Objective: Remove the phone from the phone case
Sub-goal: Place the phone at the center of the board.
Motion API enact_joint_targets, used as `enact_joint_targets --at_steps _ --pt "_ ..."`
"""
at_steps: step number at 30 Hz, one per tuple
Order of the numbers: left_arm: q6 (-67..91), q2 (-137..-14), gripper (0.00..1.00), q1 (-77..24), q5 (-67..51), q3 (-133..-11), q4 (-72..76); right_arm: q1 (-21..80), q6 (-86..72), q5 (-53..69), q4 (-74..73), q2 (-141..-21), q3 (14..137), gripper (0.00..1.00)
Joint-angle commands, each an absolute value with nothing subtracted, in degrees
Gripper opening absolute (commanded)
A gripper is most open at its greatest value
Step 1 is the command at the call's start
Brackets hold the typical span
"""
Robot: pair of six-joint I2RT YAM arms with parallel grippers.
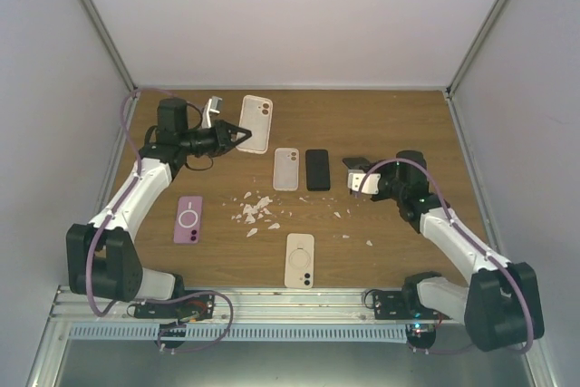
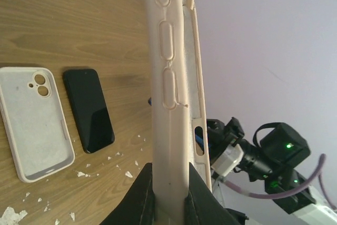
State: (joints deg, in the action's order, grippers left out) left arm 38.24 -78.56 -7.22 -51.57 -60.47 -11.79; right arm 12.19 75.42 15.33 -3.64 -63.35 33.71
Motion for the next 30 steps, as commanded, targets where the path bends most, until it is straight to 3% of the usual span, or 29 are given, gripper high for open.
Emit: enact_joint_targets --at_steps 1,5,30 --pt "36.94 -80.23 0.0 -5.05 -58.77 -62.53 -11.89 11.39 80.06 14.82 11.48 -64.77 30.5 0.02" --pt "37.81 -80.51 0.0 -4.47 -60.22 -61.82 -10.71 11.35 82.95 14.57 17.91 -65.96 27.1 0.12" --pt "38.58 -79.18 0.0 -3.93 -61.79 -57.7 -7.46 14.24 82.6 8.21 28.16 -84.55 30.42 0.12"
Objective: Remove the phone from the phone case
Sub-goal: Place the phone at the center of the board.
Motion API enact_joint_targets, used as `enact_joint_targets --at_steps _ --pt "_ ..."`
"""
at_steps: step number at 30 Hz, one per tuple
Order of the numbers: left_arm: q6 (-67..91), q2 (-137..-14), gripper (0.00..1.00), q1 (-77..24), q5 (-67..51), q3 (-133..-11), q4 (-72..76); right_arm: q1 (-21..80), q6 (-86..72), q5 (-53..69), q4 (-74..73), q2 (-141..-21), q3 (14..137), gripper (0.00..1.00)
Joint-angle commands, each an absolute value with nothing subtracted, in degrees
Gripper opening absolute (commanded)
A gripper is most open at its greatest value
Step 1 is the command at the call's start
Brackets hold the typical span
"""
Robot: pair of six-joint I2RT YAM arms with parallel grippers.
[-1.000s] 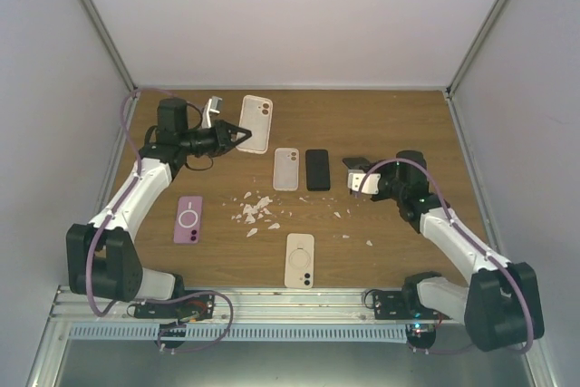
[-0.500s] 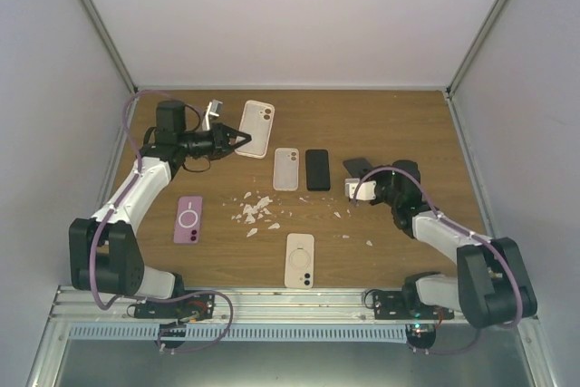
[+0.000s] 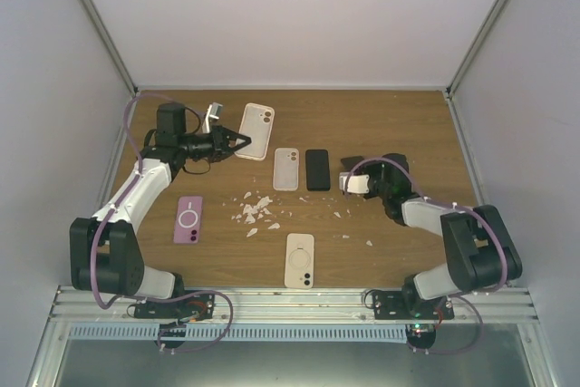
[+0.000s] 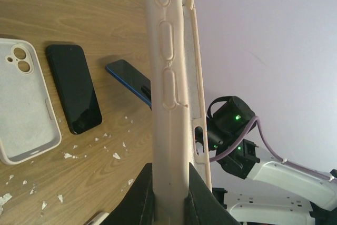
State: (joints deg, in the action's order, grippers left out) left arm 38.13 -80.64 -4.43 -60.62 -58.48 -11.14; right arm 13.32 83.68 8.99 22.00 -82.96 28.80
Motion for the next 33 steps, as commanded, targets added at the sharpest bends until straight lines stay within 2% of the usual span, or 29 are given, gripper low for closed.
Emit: enact_joint_targets --at_steps 1,12,14,17,22,33 --pt "38.73 -79.07 0.0 -3.88 -61.81 -57.74 -7.25 14.32 82.71 8.18 28.38 -85.07 30.41 0.12" --pt "39.31 -79.26 0.0 -3.95 -61.92 -58.15 -7.03 14.36 84.1 7.57 26.49 -90.95 34.47 0.16" --pt "39.03 -78.96 0.0 -3.82 -61.59 -57.82 -7.03 14.41 84.39 7.94 25.73 -91.07 34.39 0.2" --pt "39.02 -78.49 0.0 -3.7 -61.31 -57.17 -6.8 14.36 84.66 9.26 23.07 -90.43 34.28 0.34" --pt "39.39 -78.4 0.0 -3.6 -61.14 -57.21 -6.68 14.44 83.81 10.58 17.42 -89.32 35.05 0.48" --pt "39.73 -77.49 0.0 -3.6 -60.91 -56.78 -5.9 15.1 83.83 10.73 14.58 -88.93 34.55 0.68"
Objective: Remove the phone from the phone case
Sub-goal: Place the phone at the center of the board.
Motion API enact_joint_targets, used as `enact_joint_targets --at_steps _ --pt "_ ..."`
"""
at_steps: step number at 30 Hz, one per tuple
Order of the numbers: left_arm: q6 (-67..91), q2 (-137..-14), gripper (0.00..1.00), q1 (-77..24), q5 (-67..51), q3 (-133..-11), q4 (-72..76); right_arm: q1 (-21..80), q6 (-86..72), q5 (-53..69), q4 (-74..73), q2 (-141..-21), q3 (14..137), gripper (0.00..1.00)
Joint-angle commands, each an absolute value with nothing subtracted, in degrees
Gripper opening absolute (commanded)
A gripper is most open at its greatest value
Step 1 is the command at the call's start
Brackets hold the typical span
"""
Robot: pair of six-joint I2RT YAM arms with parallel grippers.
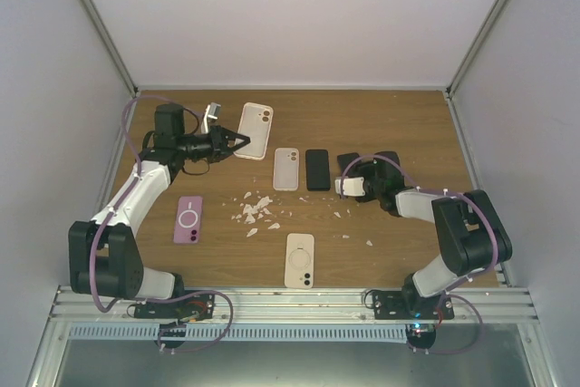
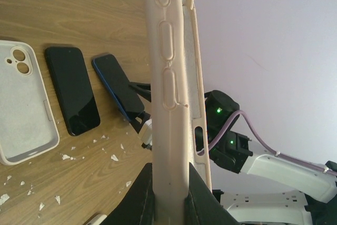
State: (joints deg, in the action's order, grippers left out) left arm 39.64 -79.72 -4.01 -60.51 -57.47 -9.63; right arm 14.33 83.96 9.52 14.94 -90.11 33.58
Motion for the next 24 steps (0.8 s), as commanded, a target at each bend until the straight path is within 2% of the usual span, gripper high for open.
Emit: enact_joint_targets --at_steps 1,8,24 --pt "39.73 -77.44 0.0 -3.57 -60.8 -56.7 -5.88 15.19 83.88 10.72 14.51 -88.99 34.61 0.7" --pt "39.73 -77.3 0.0 -3.52 -60.75 -56.44 -5.73 15.88 82.45 10.79 12.24 -90.15 36.91 0.79" --pt "39.9 -77.21 0.0 -3.52 -60.72 -56.16 -5.62 17.6 81.86 10.34 11.29 -90.39 36.8 0.83"
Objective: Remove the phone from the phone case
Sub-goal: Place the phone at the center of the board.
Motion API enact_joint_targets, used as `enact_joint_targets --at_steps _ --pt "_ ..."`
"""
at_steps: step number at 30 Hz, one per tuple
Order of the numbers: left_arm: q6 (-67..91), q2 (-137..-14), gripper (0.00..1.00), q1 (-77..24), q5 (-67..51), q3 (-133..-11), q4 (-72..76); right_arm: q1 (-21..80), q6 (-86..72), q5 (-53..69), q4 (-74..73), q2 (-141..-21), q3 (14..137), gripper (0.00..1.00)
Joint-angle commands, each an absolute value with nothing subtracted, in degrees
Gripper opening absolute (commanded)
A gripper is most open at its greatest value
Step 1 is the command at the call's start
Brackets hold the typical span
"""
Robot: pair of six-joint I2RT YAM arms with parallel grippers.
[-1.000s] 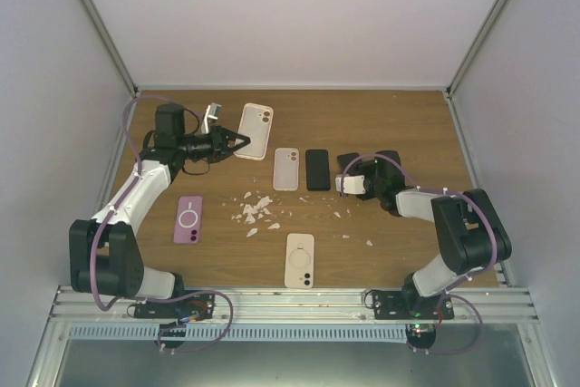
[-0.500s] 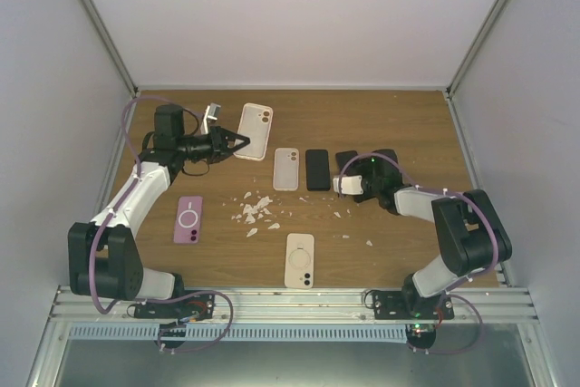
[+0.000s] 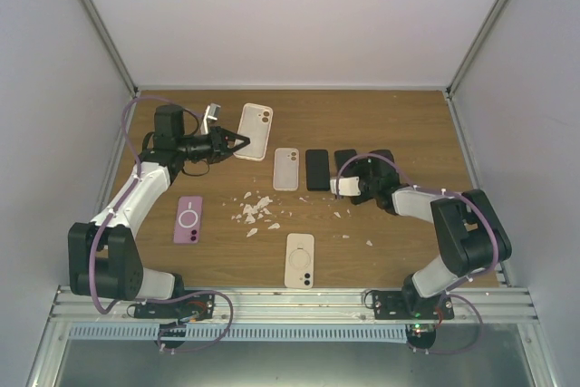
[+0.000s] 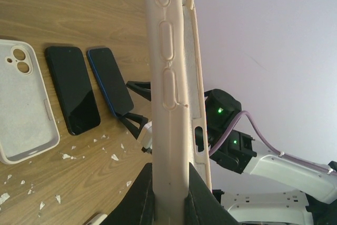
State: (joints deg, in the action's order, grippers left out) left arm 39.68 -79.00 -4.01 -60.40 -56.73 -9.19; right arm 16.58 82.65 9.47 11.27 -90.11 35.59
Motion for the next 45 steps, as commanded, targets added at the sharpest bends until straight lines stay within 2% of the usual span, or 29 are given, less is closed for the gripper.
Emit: enact_joint_targets --at_steps 1,17,36,45 --pt "39.9 -77.17 0.0 -3.5 -60.73 -56.16 -5.62 17.66 81.83 10.22 11.33 -90.5 36.87 0.83" --pt "38.79 -76.84 0.0 -3.36 -59.79 -55.99 -6.29 18.36 79.03 10.1 8.88 -88.86 37.18 0.85" --pt "27.98 -70.24 0.0 -3.42 -51.82 -53.99 -18.67 19.31 60.56 12.29 -1.46 -69.51 39.89 0.99" --pt "25.17 -72.29 0.0 -3.6 -47.44 -52.34 -20.6 19.11 49.19 11.52 -6.38 -61.65 43.07 1.0"
